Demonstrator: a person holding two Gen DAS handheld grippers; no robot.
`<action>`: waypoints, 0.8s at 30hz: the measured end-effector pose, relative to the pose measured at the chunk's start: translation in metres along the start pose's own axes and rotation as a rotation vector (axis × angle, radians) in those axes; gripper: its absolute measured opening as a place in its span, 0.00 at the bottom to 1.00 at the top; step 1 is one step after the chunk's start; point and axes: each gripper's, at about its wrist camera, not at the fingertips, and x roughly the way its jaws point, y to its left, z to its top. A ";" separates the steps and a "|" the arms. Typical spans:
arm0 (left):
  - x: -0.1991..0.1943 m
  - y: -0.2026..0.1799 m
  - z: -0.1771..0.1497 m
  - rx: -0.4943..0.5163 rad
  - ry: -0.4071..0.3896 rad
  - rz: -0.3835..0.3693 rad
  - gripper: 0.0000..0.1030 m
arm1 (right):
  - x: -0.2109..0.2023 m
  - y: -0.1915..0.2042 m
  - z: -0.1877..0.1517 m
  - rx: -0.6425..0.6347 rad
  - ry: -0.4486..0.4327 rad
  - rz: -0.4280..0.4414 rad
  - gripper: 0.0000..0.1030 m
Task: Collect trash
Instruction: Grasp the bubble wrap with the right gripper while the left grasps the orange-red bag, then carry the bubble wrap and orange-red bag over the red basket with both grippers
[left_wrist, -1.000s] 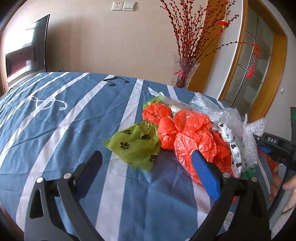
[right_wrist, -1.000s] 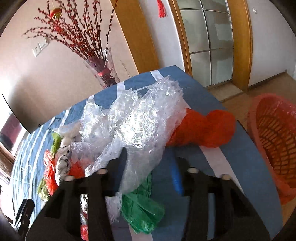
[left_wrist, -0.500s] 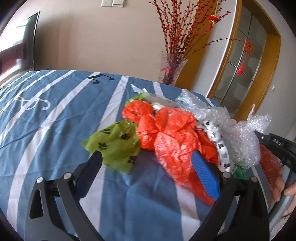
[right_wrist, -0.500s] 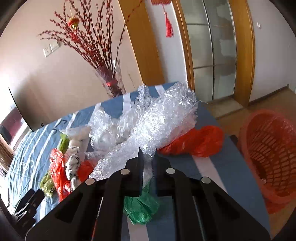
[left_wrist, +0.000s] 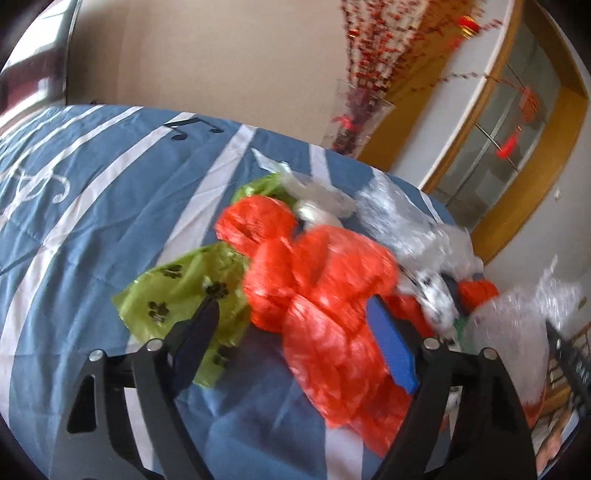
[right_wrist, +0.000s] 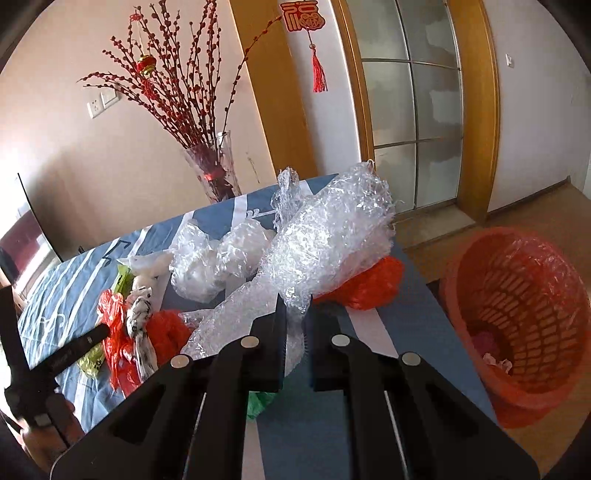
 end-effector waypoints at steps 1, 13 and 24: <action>0.001 0.004 0.002 -0.010 -0.002 0.005 0.77 | -0.001 0.000 -0.001 -0.008 -0.001 -0.004 0.08; 0.026 0.000 0.002 0.077 0.052 0.006 0.45 | 0.004 -0.006 -0.007 -0.005 0.025 -0.011 0.08; 0.003 -0.006 0.001 0.121 -0.026 -0.032 0.22 | -0.007 -0.015 -0.006 0.011 0.006 -0.018 0.08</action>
